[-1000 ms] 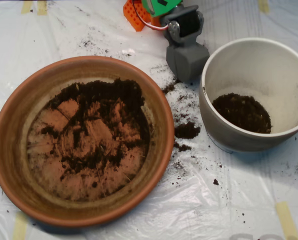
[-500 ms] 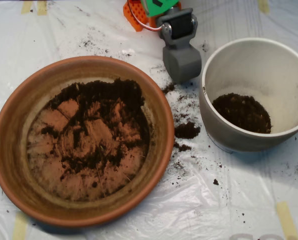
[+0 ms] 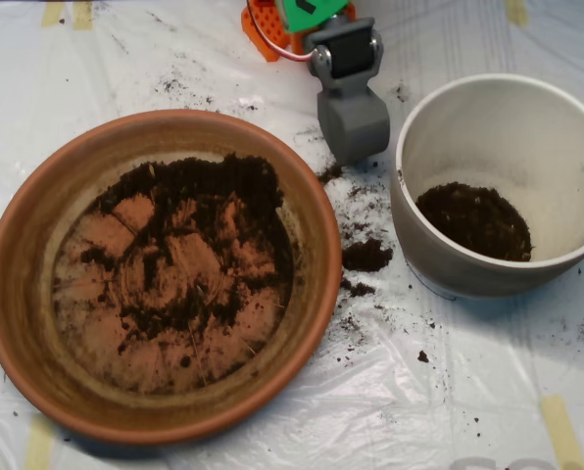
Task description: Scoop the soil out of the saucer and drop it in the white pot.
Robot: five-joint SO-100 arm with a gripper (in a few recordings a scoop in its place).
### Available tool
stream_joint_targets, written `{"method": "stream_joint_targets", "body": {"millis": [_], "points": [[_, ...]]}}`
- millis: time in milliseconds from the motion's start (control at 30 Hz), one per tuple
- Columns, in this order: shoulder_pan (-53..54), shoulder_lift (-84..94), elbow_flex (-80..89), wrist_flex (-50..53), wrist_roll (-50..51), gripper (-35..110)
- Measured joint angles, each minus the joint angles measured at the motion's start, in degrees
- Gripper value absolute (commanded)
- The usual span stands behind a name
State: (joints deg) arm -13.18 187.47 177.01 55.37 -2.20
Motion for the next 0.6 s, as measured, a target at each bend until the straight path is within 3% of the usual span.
{"method": "stream_joint_targets", "body": {"millis": [600], "points": [[1.0, 0.0, 0.0, 0.0, 0.9, 0]]}}
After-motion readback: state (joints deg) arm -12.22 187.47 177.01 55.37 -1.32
